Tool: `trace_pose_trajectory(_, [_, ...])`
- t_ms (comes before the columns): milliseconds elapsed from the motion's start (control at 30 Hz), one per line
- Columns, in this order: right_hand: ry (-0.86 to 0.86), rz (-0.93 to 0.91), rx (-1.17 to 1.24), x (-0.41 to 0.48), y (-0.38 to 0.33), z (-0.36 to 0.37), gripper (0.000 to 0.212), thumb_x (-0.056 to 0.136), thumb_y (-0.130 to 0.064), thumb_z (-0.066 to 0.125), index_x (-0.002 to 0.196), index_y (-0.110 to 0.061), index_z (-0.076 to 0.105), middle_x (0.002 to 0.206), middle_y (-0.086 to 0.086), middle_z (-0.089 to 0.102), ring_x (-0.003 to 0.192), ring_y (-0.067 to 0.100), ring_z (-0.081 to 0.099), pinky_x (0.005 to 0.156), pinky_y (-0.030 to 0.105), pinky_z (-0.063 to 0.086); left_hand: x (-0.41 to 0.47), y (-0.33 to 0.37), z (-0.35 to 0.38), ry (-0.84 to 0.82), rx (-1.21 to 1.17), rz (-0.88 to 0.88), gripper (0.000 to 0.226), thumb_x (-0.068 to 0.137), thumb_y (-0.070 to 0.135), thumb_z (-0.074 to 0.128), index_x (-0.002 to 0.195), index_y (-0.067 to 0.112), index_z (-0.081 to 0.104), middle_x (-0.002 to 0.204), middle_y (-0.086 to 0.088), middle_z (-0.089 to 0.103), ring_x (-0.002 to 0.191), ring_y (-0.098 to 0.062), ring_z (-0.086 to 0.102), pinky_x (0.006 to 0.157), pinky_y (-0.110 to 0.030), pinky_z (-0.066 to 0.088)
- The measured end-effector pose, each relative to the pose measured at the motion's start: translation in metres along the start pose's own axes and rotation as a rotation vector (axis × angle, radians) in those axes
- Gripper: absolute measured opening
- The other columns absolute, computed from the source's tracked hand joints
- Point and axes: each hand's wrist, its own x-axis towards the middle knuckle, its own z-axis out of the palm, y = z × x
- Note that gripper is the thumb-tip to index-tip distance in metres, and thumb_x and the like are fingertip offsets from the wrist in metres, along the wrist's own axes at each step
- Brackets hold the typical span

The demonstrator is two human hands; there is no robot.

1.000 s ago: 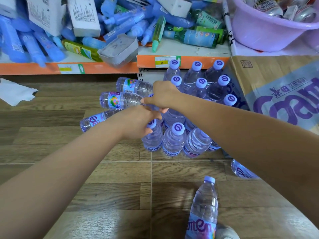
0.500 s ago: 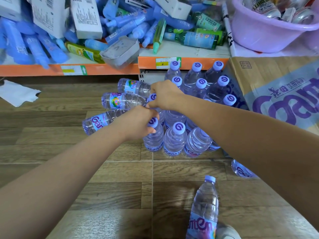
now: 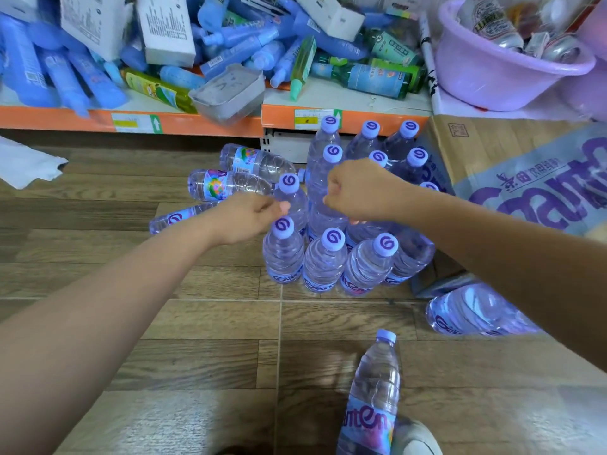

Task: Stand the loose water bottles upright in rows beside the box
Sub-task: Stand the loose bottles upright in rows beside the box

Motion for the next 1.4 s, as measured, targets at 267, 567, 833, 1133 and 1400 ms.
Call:
trace_pose_trajectory(267, [-0.801,0.018,0.254,-0.039,0.003,-0.009,0.017,0.092,-0.007,0.05,0.099,0.0,0.063,0.082,0.011,0.066,0.062,0.02,0.064,0.063,0.023,0.057,0.005,0.001,0.011,-0.006,0.11,0.066,0.053,0.096,0.044,0.037,0.084,-0.004,0.056,0.077,-0.013,0.049,0.073,-0.021,0.046,0.067,-0.029,0.035])
trace_pose_trajectory(567, [-0.992,-0.391,-0.513,-0.063,-0.009,0.162,0.042,0.096,-0.024,0.049,0.13,0.0,0.052,0.129,0.017,0.057,0.116,0.032,0.056,0.07,0.027,0.043,0.005,-0.006,0.013,-0.016,0.199,0.055,0.047,0.096,0.043,0.035,0.108,0.006,0.061,0.108,-0.019,0.065,0.1,-0.032,0.06,0.087,-0.039,0.045])
trace_pose_trajectory(833, [-0.77,-0.4,-0.598,-0.081,0.034,0.202,0.066,0.085,-0.02,0.064,0.144,-0.018,0.033,0.144,0.011,0.028,0.135,0.037,0.026,0.109,0.065,0.018,0.007,-0.005,0.014,-0.01,0.211,0.074,0.043,0.096,0.043,0.034,0.113,0.014,0.061,0.108,-0.013,0.065,0.099,-0.028,0.059,0.088,-0.038,0.045])
trace_pose_trajectory(1133, [-0.796,-0.51,-0.645,-0.065,0.033,0.184,0.073,0.066,-0.018,0.08,0.129,-0.015,0.043,0.12,0.007,0.056,0.113,0.03,0.045,0.081,0.037,0.046,0.007,-0.005,0.015,0.044,0.136,0.044,0.049,0.097,0.047,0.029,0.117,0.016,0.06,0.097,-0.012,0.065,0.086,-0.022,0.058,0.079,-0.032,0.045])
trace_pose_trajectory(1400, [-0.908,-0.501,-0.236,-0.036,-0.019,0.162,0.054,0.081,-0.044,0.069,0.105,0.004,0.066,0.088,0.016,0.069,0.082,0.031,0.064,0.077,0.03,0.053,0.007,-0.042,-0.003,0.133,-0.023,-0.109,0.047,0.097,0.043,0.033,0.11,0.01,0.063,0.112,-0.007,0.066,0.095,-0.022,0.062,0.084,-0.031,0.045])
